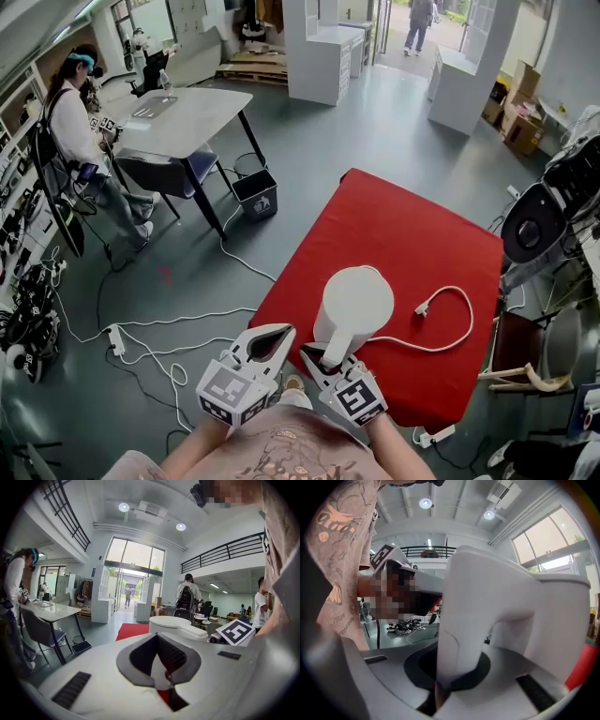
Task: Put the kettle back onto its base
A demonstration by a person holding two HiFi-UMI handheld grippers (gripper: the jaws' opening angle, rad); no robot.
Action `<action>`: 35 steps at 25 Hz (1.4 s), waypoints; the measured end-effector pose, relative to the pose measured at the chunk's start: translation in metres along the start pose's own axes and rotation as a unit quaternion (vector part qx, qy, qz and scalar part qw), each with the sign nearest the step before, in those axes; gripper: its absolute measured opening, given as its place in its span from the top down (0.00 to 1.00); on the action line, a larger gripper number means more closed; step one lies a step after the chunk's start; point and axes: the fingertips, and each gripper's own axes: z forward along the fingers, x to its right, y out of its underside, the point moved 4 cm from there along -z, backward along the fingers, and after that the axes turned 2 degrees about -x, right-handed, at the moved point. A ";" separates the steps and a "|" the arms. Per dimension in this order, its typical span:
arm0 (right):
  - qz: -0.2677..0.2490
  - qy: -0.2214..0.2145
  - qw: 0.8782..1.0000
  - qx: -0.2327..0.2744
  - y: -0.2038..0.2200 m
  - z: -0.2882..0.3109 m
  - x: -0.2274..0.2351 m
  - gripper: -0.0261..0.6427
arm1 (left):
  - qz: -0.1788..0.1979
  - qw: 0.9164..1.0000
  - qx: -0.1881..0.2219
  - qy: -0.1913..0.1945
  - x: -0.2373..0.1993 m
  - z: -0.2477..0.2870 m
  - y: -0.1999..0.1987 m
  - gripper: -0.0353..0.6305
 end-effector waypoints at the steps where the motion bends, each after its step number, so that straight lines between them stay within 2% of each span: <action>1: -0.006 -0.002 1.000 -0.002 0.003 0.001 -0.001 0.94 | 0.000 1.000 0.000 -0.001 0.000 0.000 0.001 0.96; 5: -0.024 0.003 1.000 -0.014 0.015 0.001 -0.010 0.94 | -0.003 1.000 -0.001 -0.004 0.002 -0.003 0.003 0.96; 17: -0.005 0.005 1.000 -0.007 0.018 0.000 -0.008 0.92 | -0.006 1.000 -0.001 -0.008 0.002 -0.008 0.004 0.96; 24: 0.025 -0.005 1.000 0.017 0.014 -0.002 -0.009 0.77 | -0.009 1.000 0.000 -0.011 0.003 -0.009 0.007 0.97; 35: 0.028 0.018 0.999 0.001 0.022 -0.020 -0.003 0.75 | -0.010 1.000 0.003 -0.009 0.012 -0.013 0.006 0.96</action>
